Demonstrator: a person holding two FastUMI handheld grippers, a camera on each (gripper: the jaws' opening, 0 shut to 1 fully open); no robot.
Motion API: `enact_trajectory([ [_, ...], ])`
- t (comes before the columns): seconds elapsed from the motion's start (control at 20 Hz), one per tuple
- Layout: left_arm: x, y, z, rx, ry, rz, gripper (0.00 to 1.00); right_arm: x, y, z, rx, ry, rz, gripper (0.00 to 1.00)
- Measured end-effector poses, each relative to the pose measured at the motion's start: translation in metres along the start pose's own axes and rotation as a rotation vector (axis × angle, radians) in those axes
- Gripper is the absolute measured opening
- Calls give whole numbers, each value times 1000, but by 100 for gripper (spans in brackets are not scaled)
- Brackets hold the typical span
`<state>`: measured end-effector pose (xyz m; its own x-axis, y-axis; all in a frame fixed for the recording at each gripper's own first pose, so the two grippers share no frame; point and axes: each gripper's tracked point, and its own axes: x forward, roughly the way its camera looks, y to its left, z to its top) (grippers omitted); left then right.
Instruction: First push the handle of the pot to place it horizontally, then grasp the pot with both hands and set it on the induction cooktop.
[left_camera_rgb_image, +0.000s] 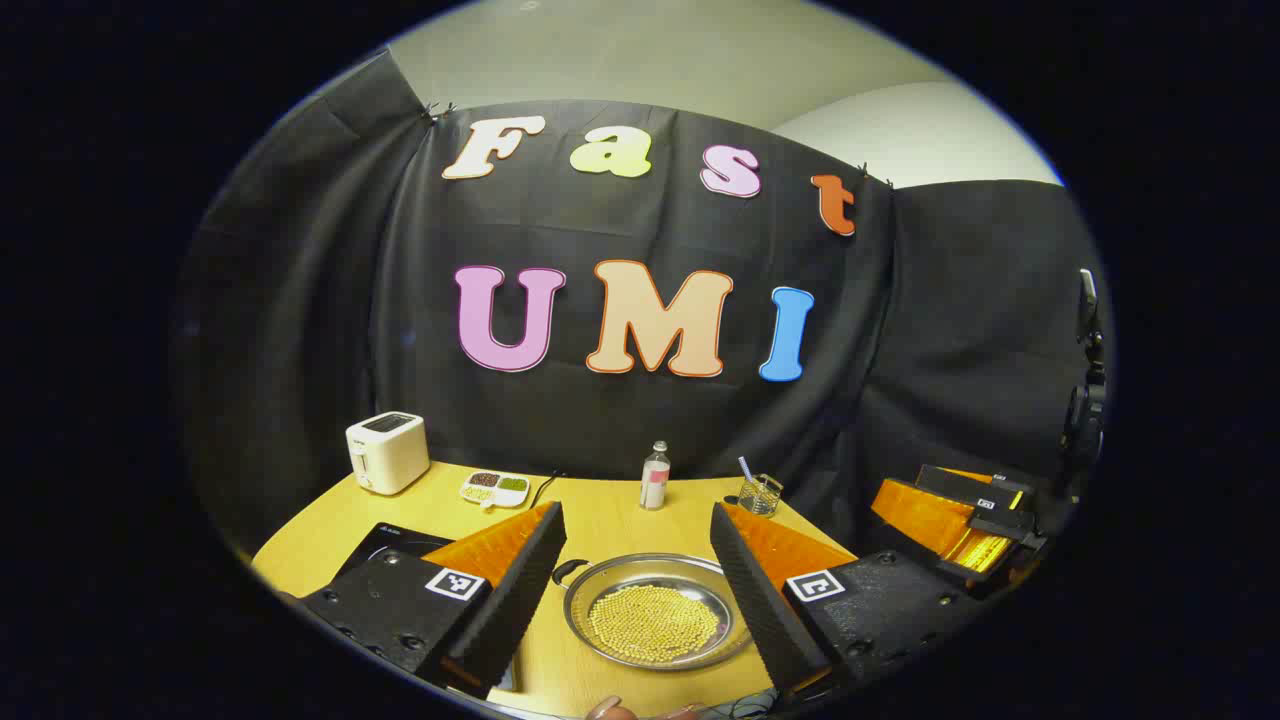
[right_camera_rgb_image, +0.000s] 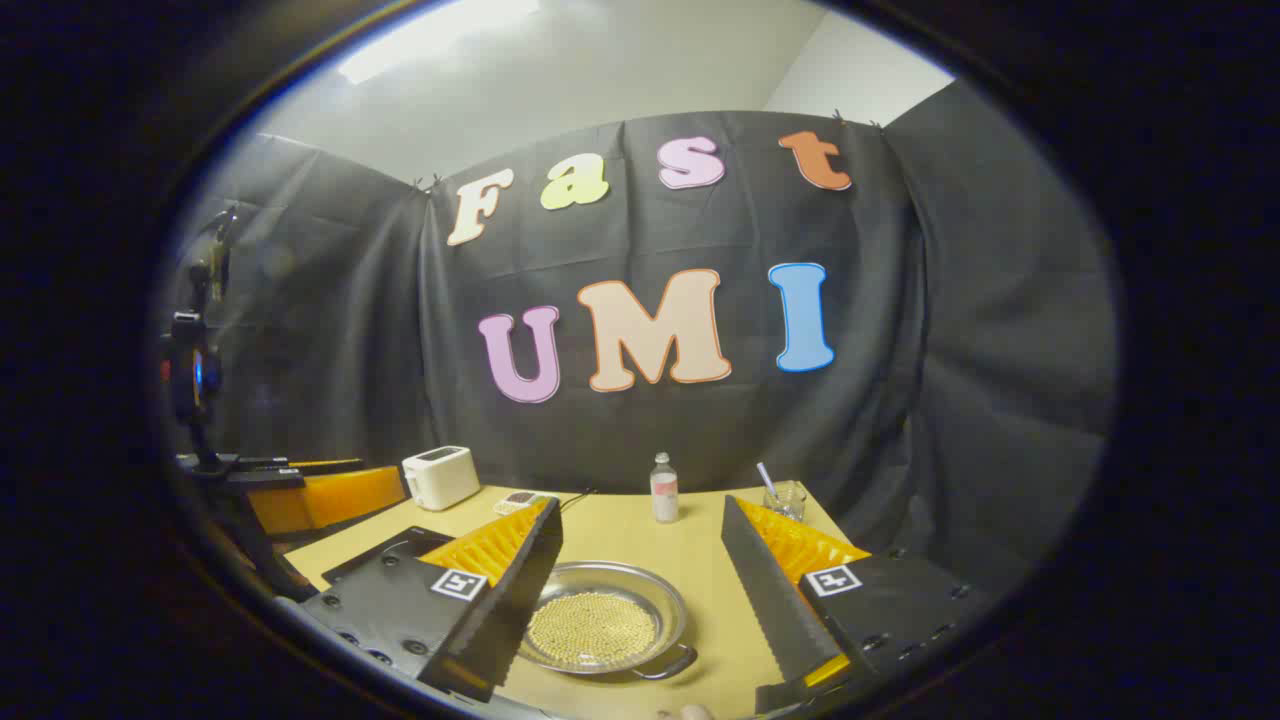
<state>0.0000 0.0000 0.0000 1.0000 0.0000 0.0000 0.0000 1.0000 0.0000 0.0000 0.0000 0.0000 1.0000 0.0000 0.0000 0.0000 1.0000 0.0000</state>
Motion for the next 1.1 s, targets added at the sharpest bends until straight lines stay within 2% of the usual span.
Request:
enact_trajectory([
  [0.1, -1, 1, -1, -4, 2, 3, 94, 1, 2, 1, -5, -1, 6, 95],
  [0.3, -1, 3, -3, 1, 7, 7, 94, 3, 9, -4, -15, 14, 26, 95],
  [0.35, 0, 3, -3, 4, 9, 9, 91, 3, 11, -5, -16, 18, 33, 95],
  [0.4, 0, 4, -4, 6, 9, 10, 94, 4, 13, -6, -17, 22, 39, 95],
  [0.55, 2, 4, -4, 13, 7, 5, 94, 7, 15, -9, -21, 33, 45, 95],
  [0.6, 2, 5, -3, 18, 7, 3, 91, 8, 16, -10, -18, 33, 46, 95],
  [0.7, 5, 6, -5, 25, 10, 3, 91, 10, 16, -11, -15, 37, 44, 95],
  [0.75, 5, 6, -6, 26, 13, 3, 94, 10, 16, -12, -15, 39, 44, 95],
  [1.1, 10, 9, -8, 26, 22, 6, 94, 16, 17, -19, -20, 60, 48, 95],
])
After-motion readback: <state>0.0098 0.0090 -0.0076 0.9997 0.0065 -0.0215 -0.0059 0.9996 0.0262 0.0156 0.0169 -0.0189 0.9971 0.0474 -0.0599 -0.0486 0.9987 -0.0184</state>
